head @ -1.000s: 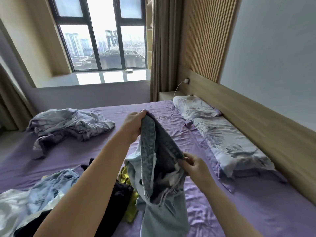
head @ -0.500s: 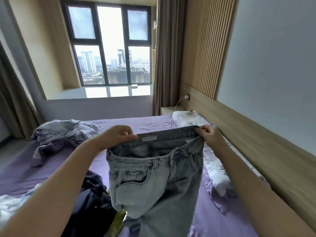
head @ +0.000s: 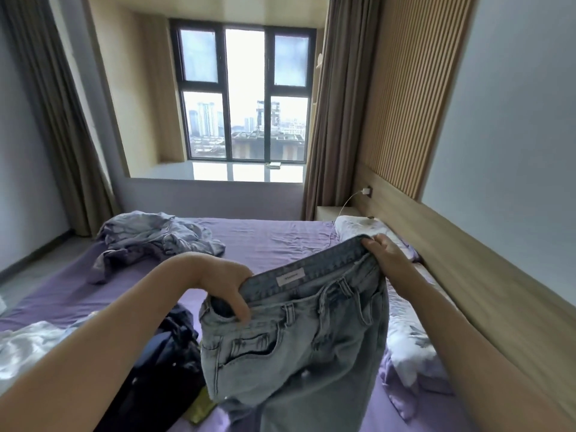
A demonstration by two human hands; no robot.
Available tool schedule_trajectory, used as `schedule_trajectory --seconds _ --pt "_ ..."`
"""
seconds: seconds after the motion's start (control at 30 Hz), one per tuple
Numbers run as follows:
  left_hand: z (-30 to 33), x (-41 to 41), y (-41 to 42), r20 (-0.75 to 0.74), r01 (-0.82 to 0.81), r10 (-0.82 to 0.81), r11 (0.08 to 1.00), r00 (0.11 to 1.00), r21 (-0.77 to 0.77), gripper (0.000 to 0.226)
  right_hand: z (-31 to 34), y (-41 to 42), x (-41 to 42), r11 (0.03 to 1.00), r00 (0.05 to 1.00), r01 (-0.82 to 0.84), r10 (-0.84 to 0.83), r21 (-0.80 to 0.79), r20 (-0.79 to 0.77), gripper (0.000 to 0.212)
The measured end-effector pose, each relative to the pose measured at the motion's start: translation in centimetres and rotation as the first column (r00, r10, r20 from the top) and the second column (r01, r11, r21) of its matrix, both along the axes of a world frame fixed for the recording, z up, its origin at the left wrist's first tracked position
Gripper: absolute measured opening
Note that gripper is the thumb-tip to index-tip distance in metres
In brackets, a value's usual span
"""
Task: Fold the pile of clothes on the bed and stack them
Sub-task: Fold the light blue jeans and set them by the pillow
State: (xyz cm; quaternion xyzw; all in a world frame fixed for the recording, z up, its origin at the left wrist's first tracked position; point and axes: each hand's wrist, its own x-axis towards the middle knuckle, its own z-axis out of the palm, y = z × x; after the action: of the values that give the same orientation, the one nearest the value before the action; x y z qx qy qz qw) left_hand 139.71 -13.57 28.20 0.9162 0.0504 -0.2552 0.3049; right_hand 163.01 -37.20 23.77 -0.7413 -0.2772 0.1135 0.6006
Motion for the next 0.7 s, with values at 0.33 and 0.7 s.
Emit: schedule_trajectory --seconds 0.33,0.7 --pt "1.4 -0.2 1.5 0.656 -0.549 0.325 0.82 0.681 0.163 0.017 2.3 -3.2 1.5 0.821 0.798 -0.491 0.558 0.291 -0.226 0.047" --pt "3.1 1.9 2.8 0.737 -0.729 0.671 0.544 0.08 -0.416 0.031 9.5 -1.5 -0.2 0.942 0.992 -0.066 0.026 0.328 0.126 0.012"
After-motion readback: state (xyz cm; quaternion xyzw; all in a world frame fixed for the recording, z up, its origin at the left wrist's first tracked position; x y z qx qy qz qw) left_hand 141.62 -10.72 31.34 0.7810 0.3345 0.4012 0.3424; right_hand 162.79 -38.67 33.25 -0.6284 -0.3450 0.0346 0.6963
